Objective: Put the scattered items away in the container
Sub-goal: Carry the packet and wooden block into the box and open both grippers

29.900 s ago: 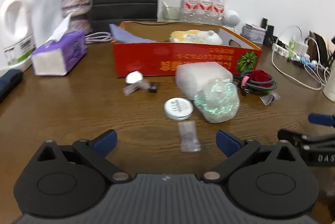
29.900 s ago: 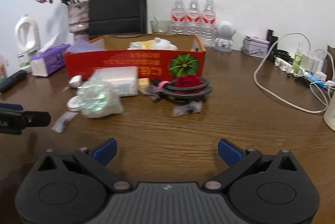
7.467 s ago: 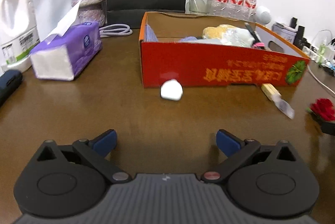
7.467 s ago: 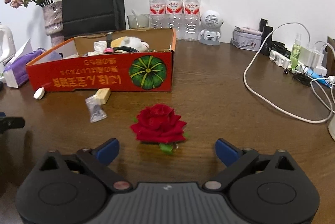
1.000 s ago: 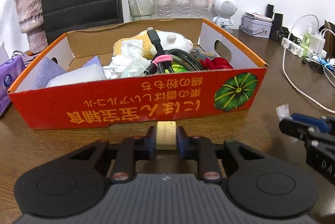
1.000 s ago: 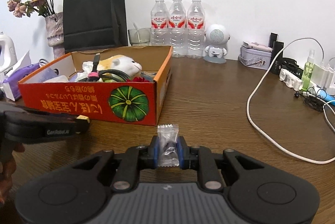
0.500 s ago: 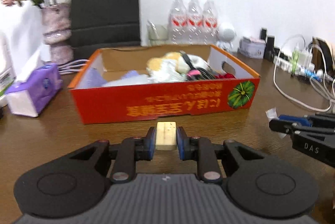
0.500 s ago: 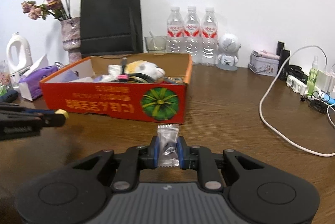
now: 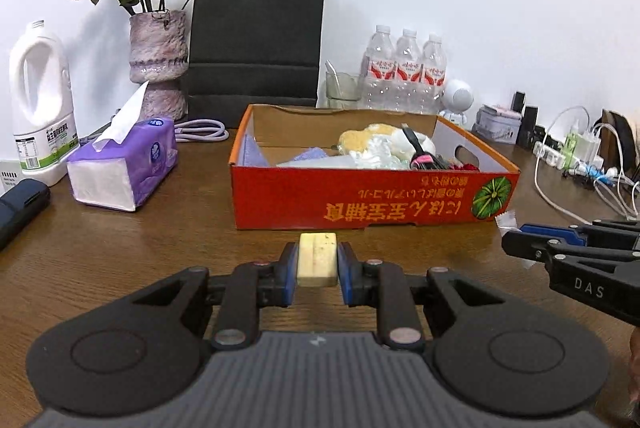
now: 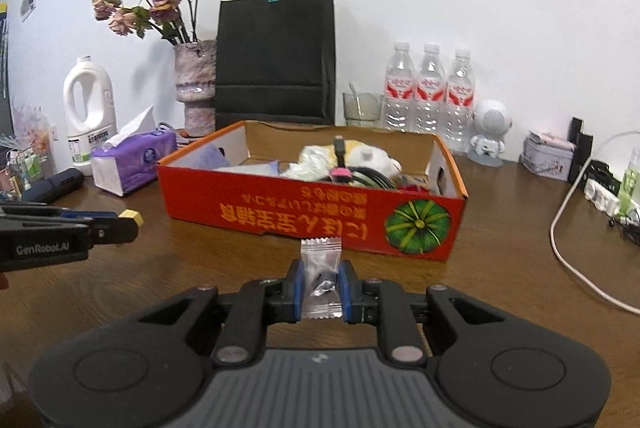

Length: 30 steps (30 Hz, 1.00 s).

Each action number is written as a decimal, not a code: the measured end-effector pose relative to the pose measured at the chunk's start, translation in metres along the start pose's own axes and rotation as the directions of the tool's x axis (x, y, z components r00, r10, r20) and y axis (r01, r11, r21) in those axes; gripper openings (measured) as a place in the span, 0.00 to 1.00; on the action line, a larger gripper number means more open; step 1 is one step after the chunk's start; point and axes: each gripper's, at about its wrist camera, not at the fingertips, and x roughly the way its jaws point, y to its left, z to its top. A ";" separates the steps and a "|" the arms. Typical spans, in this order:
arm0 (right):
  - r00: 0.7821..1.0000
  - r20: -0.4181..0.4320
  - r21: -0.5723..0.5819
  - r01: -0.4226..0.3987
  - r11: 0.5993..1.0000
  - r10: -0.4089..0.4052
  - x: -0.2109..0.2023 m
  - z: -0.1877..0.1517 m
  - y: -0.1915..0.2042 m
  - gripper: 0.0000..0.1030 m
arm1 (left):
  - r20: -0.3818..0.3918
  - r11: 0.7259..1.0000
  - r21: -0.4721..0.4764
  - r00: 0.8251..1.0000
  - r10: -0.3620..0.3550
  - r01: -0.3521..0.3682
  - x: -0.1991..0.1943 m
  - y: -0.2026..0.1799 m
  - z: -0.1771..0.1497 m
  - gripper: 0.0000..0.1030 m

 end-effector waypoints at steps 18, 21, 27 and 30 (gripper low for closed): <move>0.994 -0.059 0.023 0.090 0.996 -0.088 0.097 0.103 -0.060 0.16 | -0.017 0.993 -0.034 0.993 -0.116 0.115 0.105 0.012 0.112 0.21; 0.989 -0.115 0.017 0.099 0.995 -0.096 0.119 0.103 -0.069 0.16 | -0.069 0.996 -0.025 0.993 -0.091 0.090 0.130 0.015 0.116 0.21; 0.980 -0.170 0.026 0.105 0.994 -0.100 0.146 0.100 -0.073 0.17 | -0.123 0.998 -0.014 0.990 -0.067 0.065 0.161 0.010 0.116 0.21; 0.978 -0.183 0.032 0.106 0.994 -0.098 0.152 0.098 -0.071 0.20 | -0.149 0.999 -0.003 0.987 -0.052 0.052 0.170 0.007 0.112 0.24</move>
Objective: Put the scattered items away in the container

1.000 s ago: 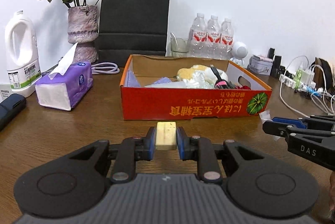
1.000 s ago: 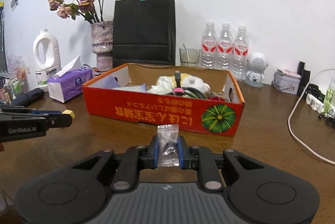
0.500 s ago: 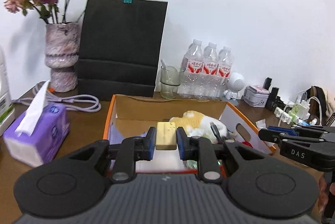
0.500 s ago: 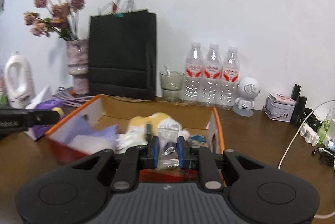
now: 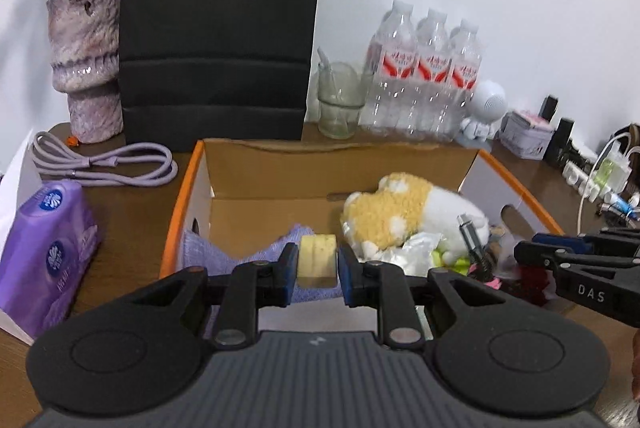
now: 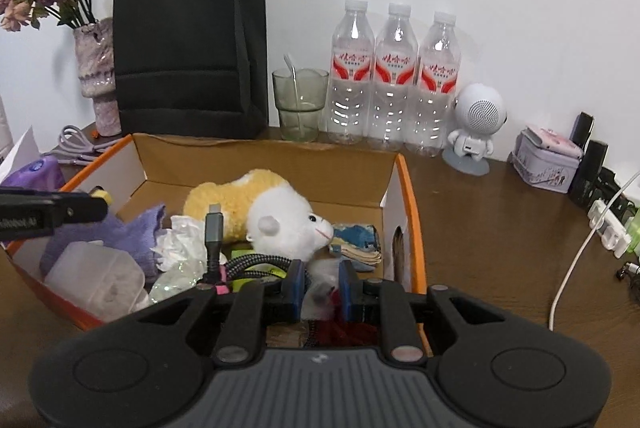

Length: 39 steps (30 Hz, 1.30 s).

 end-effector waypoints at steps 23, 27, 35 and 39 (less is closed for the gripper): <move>0.996 0.080 0.016 -0.046 0.999 0.045 -0.135 -0.047 0.020 1.00 | 0.029 0.998 -0.028 0.998 -0.049 0.050 -0.128 -0.009 -0.070 1.00; 0.995 0.087 0.021 -0.046 0.999 0.044 -0.160 -0.072 0.027 1.00 | 0.015 0.999 -0.046 1.000 -0.005 0.006 -0.150 -0.009 -0.094 1.00; 0.994 0.066 0.097 -0.091 0.991 0.085 -0.185 -0.110 0.033 1.00 | 0.012 0.996 -0.021 0.997 0.081 -0.081 -0.177 -0.013 -0.135 1.00; 0.996 0.062 0.092 -0.073 0.993 0.067 -0.191 -0.122 0.039 1.00 | 0.032 0.993 -0.004 0.993 0.117 -0.117 -0.187 -0.018 -0.150 1.00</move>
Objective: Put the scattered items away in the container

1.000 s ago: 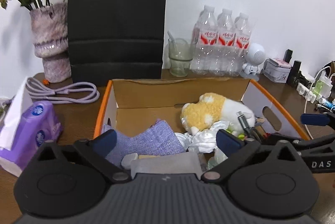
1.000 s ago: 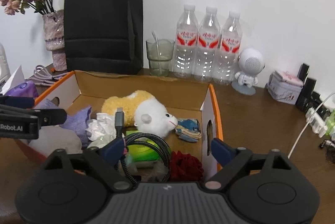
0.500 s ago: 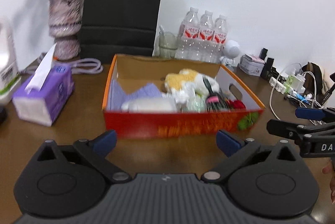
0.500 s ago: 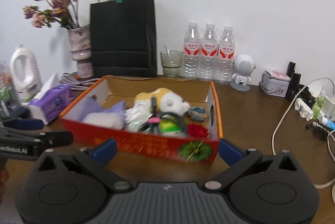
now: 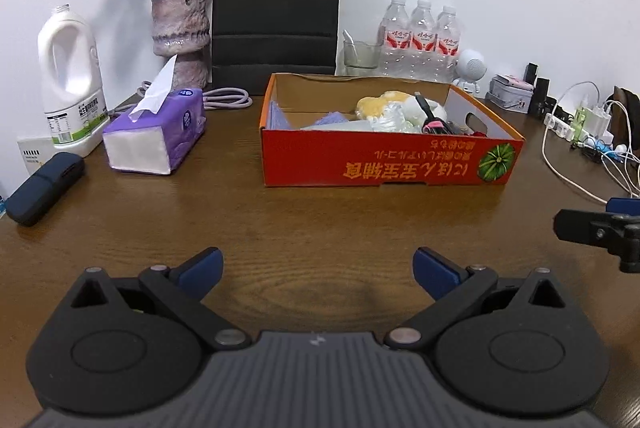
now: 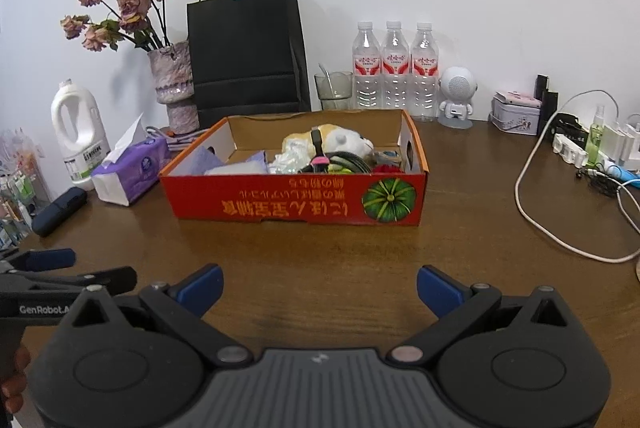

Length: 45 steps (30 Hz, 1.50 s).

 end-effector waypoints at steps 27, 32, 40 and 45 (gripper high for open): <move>0.999 -0.011 -0.009 0.031 0.999 -0.031 -0.006 -0.016 0.008 1.00 | -0.020 0.999 -0.042 1.000 -0.004 0.004 -0.009 0.000 -0.014 1.00; 0.999 -0.013 -0.011 0.033 0.999 -0.033 -0.004 -0.017 0.008 1.00 | -0.032 0.999 -0.034 0.999 0.006 -0.007 -0.005 0.000 -0.016 1.00; 0.999 -0.013 -0.011 0.037 0.999 -0.037 -0.003 -0.017 0.010 1.00 | -0.038 0.999 -0.037 0.999 0.003 -0.005 -0.003 0.001 -0.016 1.00; 0.999 -0.019 -0.011 0.036 0.999 -0.037 -0.002 -0.019 0.010 1.00 | -0.046 0.999 -0.035 0.999 -0.001 -0.001 -0.001 0.000 -0.018 1.00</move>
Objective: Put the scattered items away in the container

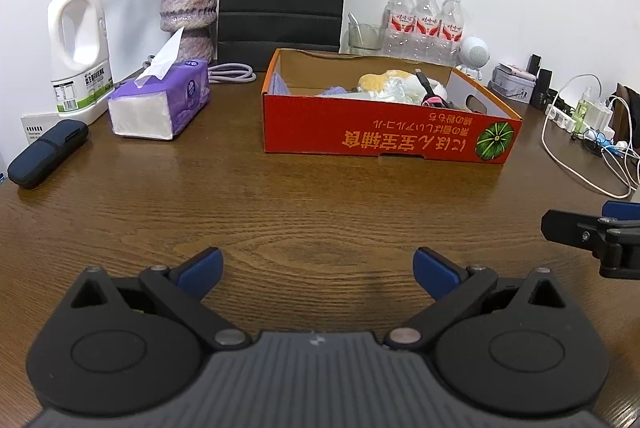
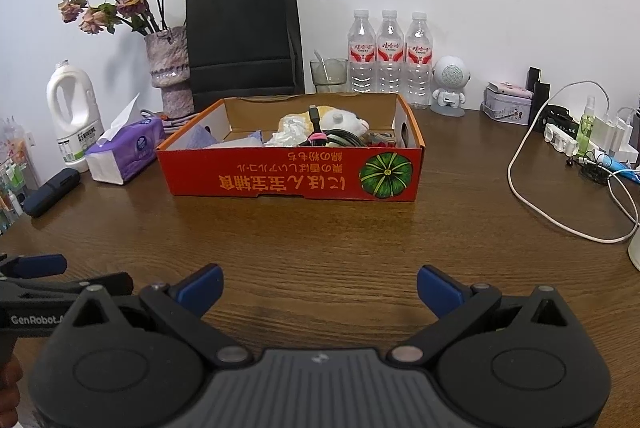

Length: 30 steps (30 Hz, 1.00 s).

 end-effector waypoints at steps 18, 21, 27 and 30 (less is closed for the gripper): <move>1.000 0.000 -0.003 -0.002 1.000 0.002 0.001 -0.001 0.001 1.00 | -0.004 1.000 -0.007 1.000 -0.006 0.006 0.000 0.001 -0.002 1.00; 1.000 0.001 -0.004 -0.002 1.000 0.002 0.001 -0.001 0.001 1.00 | -0.002 1.000 -0.005 1.000 -0.007 0.007 0.000 0.001 -0.002 1.00; 1.000 0.000 -0.004 -0.002 1.000 0.002 0.000 -0.001 0.002 1.00 | -0.002 1.000 -0.005 1.000 -0.007 0.007 0.000 0.002 -0.002 1.00; 1.000 0.001 -0.004 -0.002 1.000 0.002 0.000 -0.001 0.002 1.00 | -0.003 1.000 -0.003 1.000 -0.010 0.010 0.000 0.001 -0.003 1.00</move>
